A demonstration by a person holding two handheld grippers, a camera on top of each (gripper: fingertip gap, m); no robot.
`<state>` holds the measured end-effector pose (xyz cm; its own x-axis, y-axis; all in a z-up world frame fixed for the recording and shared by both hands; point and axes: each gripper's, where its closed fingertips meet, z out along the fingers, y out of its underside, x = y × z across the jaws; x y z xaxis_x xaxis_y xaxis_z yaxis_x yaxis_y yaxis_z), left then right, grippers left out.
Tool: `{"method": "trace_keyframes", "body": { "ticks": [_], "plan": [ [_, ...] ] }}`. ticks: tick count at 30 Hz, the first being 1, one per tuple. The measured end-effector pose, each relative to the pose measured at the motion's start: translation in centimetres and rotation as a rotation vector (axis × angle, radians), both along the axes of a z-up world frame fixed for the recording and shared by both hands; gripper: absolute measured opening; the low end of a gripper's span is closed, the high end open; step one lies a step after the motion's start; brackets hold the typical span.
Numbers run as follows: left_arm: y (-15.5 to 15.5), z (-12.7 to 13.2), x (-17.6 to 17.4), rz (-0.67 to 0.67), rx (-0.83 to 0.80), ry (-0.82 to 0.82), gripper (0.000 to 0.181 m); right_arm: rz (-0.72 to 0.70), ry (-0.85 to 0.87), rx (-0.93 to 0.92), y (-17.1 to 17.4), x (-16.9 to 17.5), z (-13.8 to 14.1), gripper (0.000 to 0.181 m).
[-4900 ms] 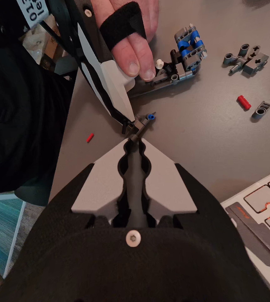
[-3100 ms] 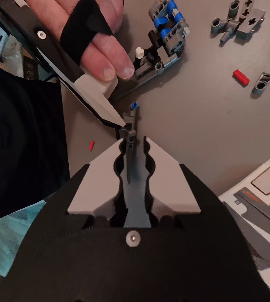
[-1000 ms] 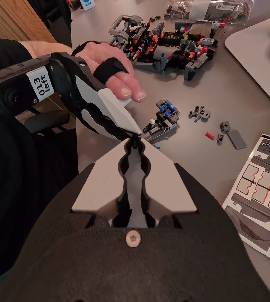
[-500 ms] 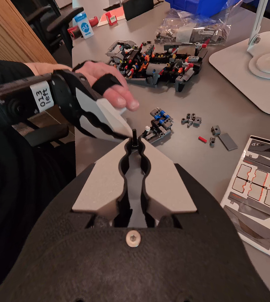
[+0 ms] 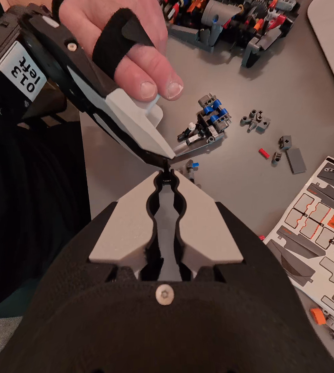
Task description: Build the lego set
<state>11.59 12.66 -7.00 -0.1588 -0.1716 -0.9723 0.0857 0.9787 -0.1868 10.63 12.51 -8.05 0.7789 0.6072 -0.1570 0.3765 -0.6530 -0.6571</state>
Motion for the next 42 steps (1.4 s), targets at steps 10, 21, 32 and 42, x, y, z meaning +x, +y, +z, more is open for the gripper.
{"method": "trace_keyframes", "body": {
  "ticks": [10,21,32,42],
  "plan": [
    [0.4,-0.4,0.2,0.047,0.012,-0.014,0.002,-0.019,0.049,0.017,0.6,-0.1,0.6,0.003],
    [0.5,0.7,0.4,0.072,-0.067,-0.066,0.002,-0.079,0.173,0.180,0.6,-0.4,2.4,0.022],
    [0.3,0.3,0.4,0.058,-0.098,-0.036,0.001,-0.076,-0.055,0.265,0.6,0.0,1.7,0.033],
    [0.4,0.7,0.3,0.050,-0.094,-0.064,0.000,-0.092,0.139,0.234,0.2,0.6,2.3,0.013]
  ]
}}
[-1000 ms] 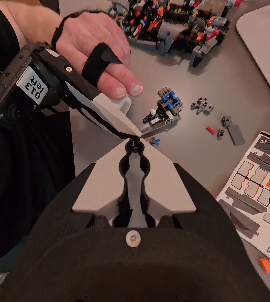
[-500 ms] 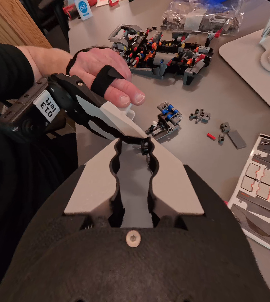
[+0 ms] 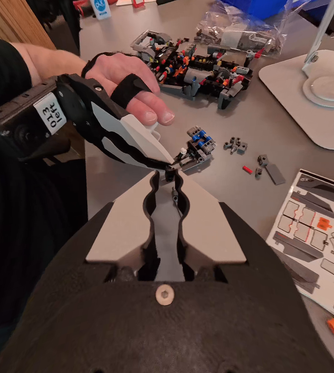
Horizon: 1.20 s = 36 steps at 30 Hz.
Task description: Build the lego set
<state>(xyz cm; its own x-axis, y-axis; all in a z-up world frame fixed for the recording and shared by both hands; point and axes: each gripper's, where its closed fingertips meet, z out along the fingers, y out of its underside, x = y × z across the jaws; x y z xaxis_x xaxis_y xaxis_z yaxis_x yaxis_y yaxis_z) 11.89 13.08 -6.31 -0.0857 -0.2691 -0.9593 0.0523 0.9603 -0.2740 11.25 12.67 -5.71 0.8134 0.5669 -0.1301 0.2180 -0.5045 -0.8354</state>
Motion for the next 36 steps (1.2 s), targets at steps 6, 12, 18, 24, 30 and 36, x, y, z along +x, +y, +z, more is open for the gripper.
{"method": "trace_keyframes", "body": {
  "ticks": [6,12,18,24,30,36],
  "plan": [
    [0.3,-0.4,0.3,0.003,-0.033,0.037,0.001,-0.018,-0.046,0.009,0.2,0.4,-0.3,0.005],
    [1.5,-3.7,0.1,0.003,-0.161,0.342,0.012,-0.037,-0.343,-0.094,-0.2,2.7,-4.3,0.005],
    [0.6,-6.6,-0.5,-0.011,-0.178,0.504,0.011,-0.017,-0.477,-0.183,-0.2,3.2,-6.9,0.005],
    [0.6,-8.1,-0.3,0.008,-0.151,0.542,0.009,-0.012,-0.541,-0.217,0.3,3.5,-7.7,0.005],
    [0.7,-7.5,-0.1,0.019,-0.194,0.531,0.013,-0.008,-0.560,-0.217,0.5,3.5,-7.6,0.005],
    [0.6,-8.3,0.0,0.021,-0.185,0.550,0.014,-0.008,-0.577,-0.222,0.8,3.5,-7.5,0.005]
  ]
}}
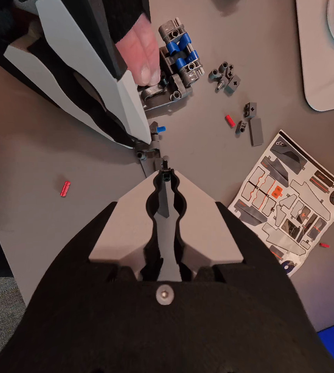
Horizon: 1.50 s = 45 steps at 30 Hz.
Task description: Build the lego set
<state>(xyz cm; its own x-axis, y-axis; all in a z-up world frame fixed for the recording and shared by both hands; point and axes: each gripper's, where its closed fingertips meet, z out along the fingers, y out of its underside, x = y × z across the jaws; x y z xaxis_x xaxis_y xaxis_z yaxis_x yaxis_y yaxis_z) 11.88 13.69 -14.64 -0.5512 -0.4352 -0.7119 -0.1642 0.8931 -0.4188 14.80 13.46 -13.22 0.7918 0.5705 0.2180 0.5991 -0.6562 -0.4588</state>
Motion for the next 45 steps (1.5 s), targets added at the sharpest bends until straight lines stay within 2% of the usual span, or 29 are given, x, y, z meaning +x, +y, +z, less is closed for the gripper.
{"method": "trace_keyframes", "body": {
  "ticks": [14,28,34,36,40,45],
  "plan": [
    [0.0,-0.1,0.2,0.011,-0.020,0.000,0.012,0.013,-0.063,-0.061,0.5,0.1,-0.6,0.005],
    [0.1,-0.1,0.3,0.012,-0.018,-0.003,0.010,0.083,-0.243,-0.242,1.1,-0.3,-1.0,0.005],
    [0.1,-0.2,0.2,0.010,-0.013,-0.002,0.009,0.066,-0.159,-0.230,1.1,-0.5,-1.1,0.005],
    [0.1,-0.3,0.2,0.011,-0.010,0.000,0.010,0.059,-0.108,-0.215,0.8,-0.8,-0.8,0.022],
    [0.2,-0.2,0.2,0.013,-0.005,0.000,0.009,0.026,-0.049,-0.172,0.0,0.1,0.0,0.031],
    [0.4,-0.2,0.3,0.019,-0.001,0.000,0.009,0.024,-0.058,-0.183,-1.2,1.0,-1.8,0.035]
  ]
}}
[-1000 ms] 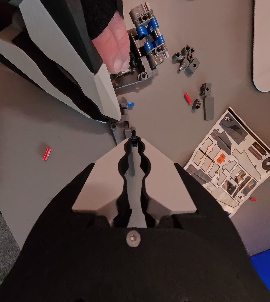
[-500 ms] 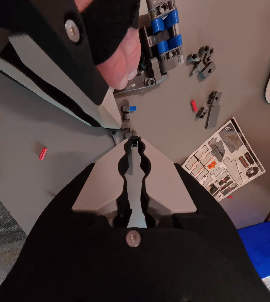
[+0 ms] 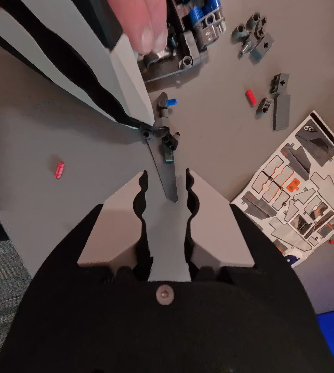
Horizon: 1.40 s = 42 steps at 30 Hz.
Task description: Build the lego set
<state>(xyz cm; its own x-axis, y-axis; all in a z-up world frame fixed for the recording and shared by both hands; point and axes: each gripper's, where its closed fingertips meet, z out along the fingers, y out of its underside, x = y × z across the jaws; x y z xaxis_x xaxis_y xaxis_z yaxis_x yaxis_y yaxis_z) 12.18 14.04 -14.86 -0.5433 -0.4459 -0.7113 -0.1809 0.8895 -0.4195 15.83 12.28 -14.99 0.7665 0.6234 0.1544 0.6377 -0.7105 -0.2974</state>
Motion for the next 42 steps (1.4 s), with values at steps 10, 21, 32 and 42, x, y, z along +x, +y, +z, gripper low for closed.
{"method": "trace_keyframes", "body": {
  "ticks": [10,21,32,42],
  "plan": [
    [0.2,0.3,0.1,0.004,-0.004,-0.010,0.009,-0.012,0.078,0.060,0.3,-0.3,-0.6,0.014],
    [0.5,0.8,0.2,0.044,-0.047,0.000,0.021,-0.012,0.105,0.087,-0.4,-1.0,-0.6,0.013],
    [-0.4,0.1,-0.7,0.014,-0.088,0.079,0.023,-0.035,0.111,0.091,-1.4,-1.9,-0.6,0.013],
    [-0.8,0.1,-0.9,0.009,-0.103,0.091,0.023,-0.053,0.123,0.093,-2.0,-2.4,-0.6,0.013]
  ]
}}
